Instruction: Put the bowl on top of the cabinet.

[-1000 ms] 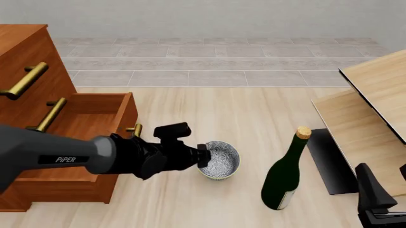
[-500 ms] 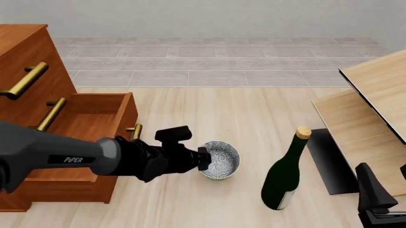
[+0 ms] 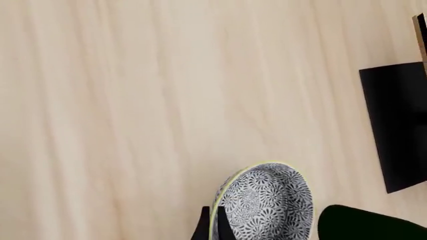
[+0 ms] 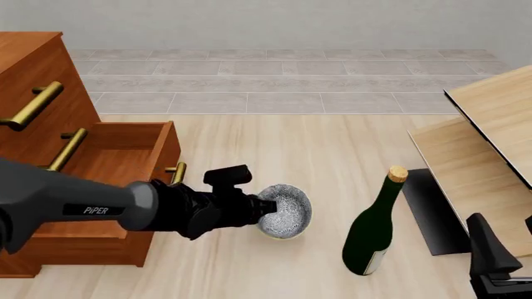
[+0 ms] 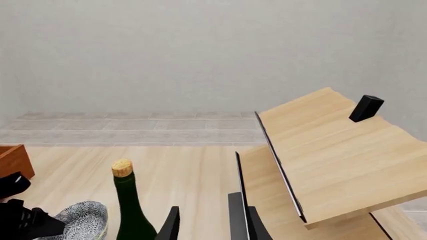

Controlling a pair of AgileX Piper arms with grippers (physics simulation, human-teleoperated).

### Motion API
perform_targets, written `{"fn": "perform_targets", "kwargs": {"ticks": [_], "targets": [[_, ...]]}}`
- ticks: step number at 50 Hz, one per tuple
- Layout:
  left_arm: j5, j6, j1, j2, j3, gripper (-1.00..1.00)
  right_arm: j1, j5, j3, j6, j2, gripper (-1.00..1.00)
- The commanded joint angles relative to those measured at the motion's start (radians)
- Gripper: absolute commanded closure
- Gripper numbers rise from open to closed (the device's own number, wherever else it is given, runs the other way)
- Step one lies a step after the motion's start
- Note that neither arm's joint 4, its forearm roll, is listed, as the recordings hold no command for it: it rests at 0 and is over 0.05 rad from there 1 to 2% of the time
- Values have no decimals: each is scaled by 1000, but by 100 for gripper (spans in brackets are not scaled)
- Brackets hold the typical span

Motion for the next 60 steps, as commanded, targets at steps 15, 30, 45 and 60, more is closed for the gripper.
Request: {"fn": "perform_targets", "kwargs": {"ticks": [15, 30, 45, 60], "targets": [[-13, 57, 31, -84, 10, 100, -3, -2, 1, 0, 0, -100], [-2, 22, 49, -255, 81, 100, -3, -2, 1, -1, 0, -100], [70, -17, 65, -526, 177, 100, 5, 5, 0, -13, 0, -100], [98, 29, 135, -731, 277, 100, 10, 9, -1, -26, 0, -100]]}}
